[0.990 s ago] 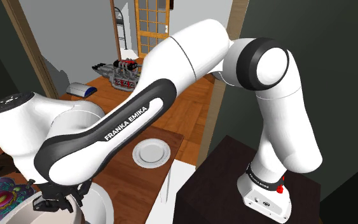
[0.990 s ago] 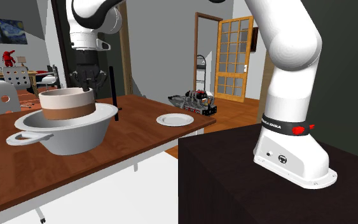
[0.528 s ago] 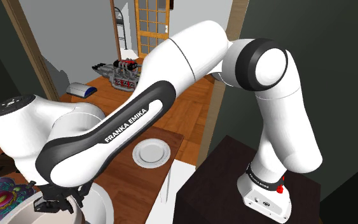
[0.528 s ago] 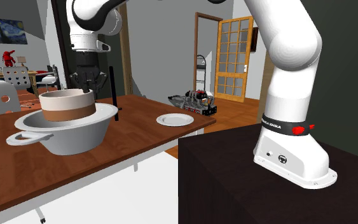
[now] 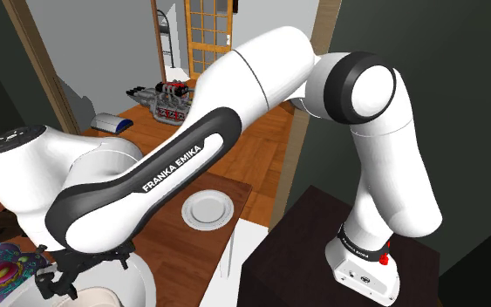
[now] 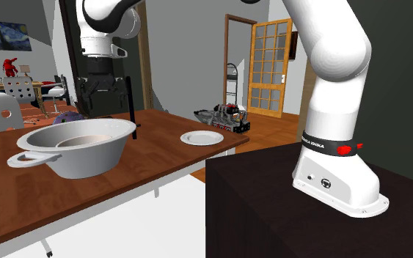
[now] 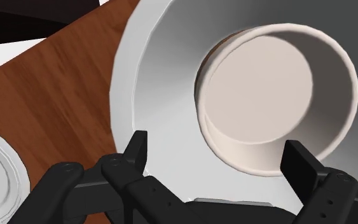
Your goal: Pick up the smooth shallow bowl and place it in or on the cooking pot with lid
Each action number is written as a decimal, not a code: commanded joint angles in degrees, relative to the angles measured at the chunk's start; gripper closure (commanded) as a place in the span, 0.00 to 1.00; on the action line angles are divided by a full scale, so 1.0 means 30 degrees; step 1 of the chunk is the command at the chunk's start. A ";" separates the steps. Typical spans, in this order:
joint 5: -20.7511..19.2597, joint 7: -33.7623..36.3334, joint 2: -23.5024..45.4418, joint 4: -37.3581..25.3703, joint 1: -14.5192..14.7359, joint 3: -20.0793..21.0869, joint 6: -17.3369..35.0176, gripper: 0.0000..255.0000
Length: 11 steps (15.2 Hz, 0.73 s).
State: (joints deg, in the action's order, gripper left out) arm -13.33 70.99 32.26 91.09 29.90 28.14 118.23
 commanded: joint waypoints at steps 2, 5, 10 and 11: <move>0.0337 -0.0193 -0.0633 -0.0710 -0.0103 0.0208 -0.1288 0.00; 0.0428 -0.0253 -0.0793 -0.0989 -0.0124 0.0260 -0.1710 0.00; 0.0427 -0.0252 -0.0790 -0.0994 -0.0123 0.0259 -0.1712 0.00; 0.0427 -0.0252 -0.0790 -0.0994 -0.0123 0.0259 -0.1712 0.00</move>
